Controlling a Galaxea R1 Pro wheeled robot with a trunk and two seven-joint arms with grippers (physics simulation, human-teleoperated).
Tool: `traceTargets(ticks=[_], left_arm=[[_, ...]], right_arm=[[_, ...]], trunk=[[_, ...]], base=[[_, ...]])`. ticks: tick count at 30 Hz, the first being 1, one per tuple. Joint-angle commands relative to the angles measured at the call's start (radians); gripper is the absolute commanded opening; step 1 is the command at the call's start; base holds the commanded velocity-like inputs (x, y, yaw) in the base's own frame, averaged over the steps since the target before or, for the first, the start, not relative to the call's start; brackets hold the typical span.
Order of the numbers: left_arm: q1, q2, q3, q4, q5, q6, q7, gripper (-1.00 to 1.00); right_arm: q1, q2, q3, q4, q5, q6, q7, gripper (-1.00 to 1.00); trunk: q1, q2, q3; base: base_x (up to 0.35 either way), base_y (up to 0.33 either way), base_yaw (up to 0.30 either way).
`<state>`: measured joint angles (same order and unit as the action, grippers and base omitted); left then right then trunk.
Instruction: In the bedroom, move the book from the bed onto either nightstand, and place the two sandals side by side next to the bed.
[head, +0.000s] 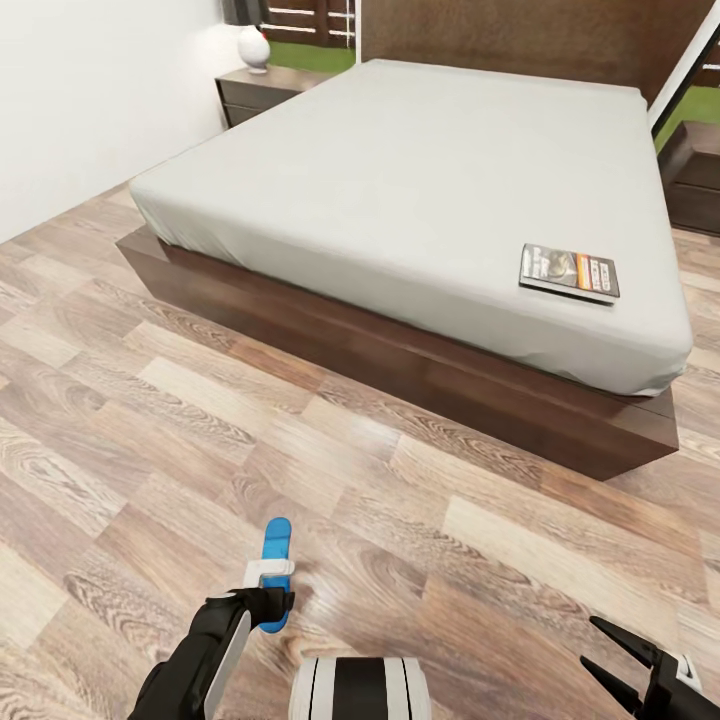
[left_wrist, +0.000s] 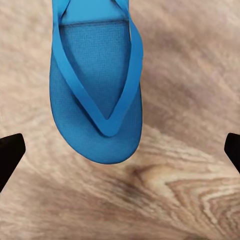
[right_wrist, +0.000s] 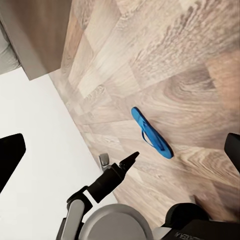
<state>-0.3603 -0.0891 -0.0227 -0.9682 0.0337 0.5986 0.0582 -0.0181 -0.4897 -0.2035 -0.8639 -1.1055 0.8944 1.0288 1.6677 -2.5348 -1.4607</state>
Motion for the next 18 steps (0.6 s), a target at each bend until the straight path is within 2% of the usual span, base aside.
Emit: traceTargets(ticks=[1,10,18], left_arm=[[0.0,0.0,-0.002,-0.001,0.004,0.005,0.006,1.0],[0.0,0.002,-0.002,-0.001,0.002,-0.004,0.006,1.0],[0.0,0.003,-0.001,-0.001,0.002,-0.014,0.006,1.0]], right_arm=[[0.0,0.0,0.0,0.0,-0.001,0.004,0.001,1.0],[0.0,0.0,0.0,0.0,0.0,0.004,0.002,1.0],[0.0,0.0,0.0,-0.001,0.0,0.004,0.002,1.0]], trunk=[[0.0,0.0,-0.001],[0.0,0.0,-0.001],[0.0,0.0,-0.001]], base=[[0.0,0.0,0.0],[0.013,0.0,0.0],[0.187,0.0,0.0]])
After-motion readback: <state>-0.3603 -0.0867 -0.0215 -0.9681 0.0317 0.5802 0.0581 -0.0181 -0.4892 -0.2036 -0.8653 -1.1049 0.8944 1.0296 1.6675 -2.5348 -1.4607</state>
